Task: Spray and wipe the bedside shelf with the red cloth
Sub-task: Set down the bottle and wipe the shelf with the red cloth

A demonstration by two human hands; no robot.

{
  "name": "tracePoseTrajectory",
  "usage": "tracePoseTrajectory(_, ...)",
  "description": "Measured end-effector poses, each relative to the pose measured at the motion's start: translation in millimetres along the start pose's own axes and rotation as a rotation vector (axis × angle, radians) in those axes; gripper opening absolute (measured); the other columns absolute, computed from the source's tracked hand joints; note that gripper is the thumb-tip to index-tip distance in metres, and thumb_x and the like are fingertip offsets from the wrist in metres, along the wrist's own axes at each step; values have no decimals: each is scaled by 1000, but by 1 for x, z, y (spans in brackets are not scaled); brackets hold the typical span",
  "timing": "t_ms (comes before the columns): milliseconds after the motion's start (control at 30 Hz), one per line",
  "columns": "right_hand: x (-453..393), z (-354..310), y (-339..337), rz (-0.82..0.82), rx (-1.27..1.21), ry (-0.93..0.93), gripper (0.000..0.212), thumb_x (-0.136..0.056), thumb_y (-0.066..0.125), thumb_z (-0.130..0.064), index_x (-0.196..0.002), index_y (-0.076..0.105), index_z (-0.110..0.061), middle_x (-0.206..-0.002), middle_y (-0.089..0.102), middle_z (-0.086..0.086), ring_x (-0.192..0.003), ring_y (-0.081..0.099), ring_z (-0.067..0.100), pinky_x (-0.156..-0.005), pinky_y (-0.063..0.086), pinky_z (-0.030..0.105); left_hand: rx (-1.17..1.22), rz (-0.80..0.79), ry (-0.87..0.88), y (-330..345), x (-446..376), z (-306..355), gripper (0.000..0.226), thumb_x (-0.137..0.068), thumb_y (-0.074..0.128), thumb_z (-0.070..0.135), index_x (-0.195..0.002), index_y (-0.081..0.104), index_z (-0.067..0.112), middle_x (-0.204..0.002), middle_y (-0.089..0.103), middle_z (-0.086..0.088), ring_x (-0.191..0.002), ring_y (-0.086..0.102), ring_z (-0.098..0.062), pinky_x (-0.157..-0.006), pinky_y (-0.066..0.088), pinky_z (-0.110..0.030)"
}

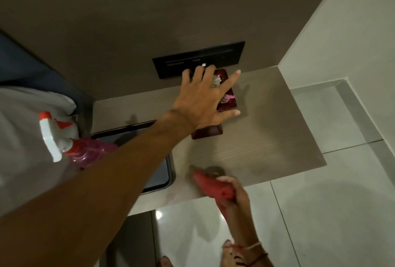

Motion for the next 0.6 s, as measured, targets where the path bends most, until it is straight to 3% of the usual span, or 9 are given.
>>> tracePoseTrajectory(100,9,-17,-5,-97,-297,239,21,-82,72,-4,-92,79,-22,-99,77,19,-86,73,36,-66,60,42,213,147,-116,-9,38,1,95,-83,33,82,-162,11,34,-166,22,-21,-156,17,-36,-121,15,-59)
tracePoseTrajectory(167,15,-32,0,-171,-359,319,37,-66,75,-11,-102,79,-19,-104,80,18,-88,75,43,-62,62,52,583,253,-287,0,84,-11,86,-86,37,78,-160,18,38,-166,27,-11,-153,26,-26,-118,26,-48)
tracePoseTrajectory(267,9,-49,28,-270,-400,376,44,-68,73,-17,-111,78,-14,-109,81,17,-89,80,33,-63,64,42,1232,178,-637,48,167,-31,82,-79,53,78,-151,37,44,-153,45,7,-130,50,-1,-104,44,-27)
tracePoseTrajectory(300,6,-55,42,-287,-390,413,43,-70,73,-17,-112,78,-12,-108,81,16,-87,80,32,-64,65,42,1454,122,-733,67,191,-33,76,-76,60,74,-143,48,43,-145,54,9,-118,59,5,-93,51,-19)
tracePoseTrajectory(367,-8,-59,69,-306,-306,426,39,-78,72,-16,-116,75,-9,-110,80,19,-90,79,33,-70,67,46,1785,-17,-813,99,225,-27,53,-78,70,59,-125,66,35,-128,72,2,-106,72,-4,-78,59,-20)
tracePoseTrajectory(433,-27,-59,98,-308,-190,390,41,-87,66,-9,-128,67,-1,-123,73,27,-110,72,42,-91,61,59,1855,-15,-905,124,242,-30,38,-84,75,37,-119,72,21,-121,76,-9,-106,75,-23,-79,63,-36)
tracePoseTrajectory(467,-37,-56,113,-294,-135,351,41,-89,64,-3,-130,64,3,-126,70,29,-121,65,48,-101,53,62,1847,70,-977,133,246,-37,34,-86,75,26,-118,72,14,-120,76,-13,-104,75,-28,-77,64,-39)
tracePoseTrajectory(533,-54,-52,138,-270,-29,279,42,-90,64,6,-132,62,5,-127,68,28,-128,58,51,-107,48,63,1756,247,-1088,143,247,-56,29,-88,70,9,-116,69,-1,-114,75,-19,-97,74,-32,-72,64,-35)
tracePoseTrajectory(600,-66,-49,154,-239,63,270,47,-89,65,8,-136,61,0,-129,69,23,-123,64,44,-105,52,58,1638,326,-1157,147,240,-75,27,-90,66,0,-115,67,-9,-108,72,-22,-97,70,-34,-74,62,-35)
Point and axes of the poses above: each hand's wrist, its own x-axis away from the middle knuckle, its own y-axis out of the palm, z = x × y, the point moved 5 cm from there along -x, towards the middle knuckle
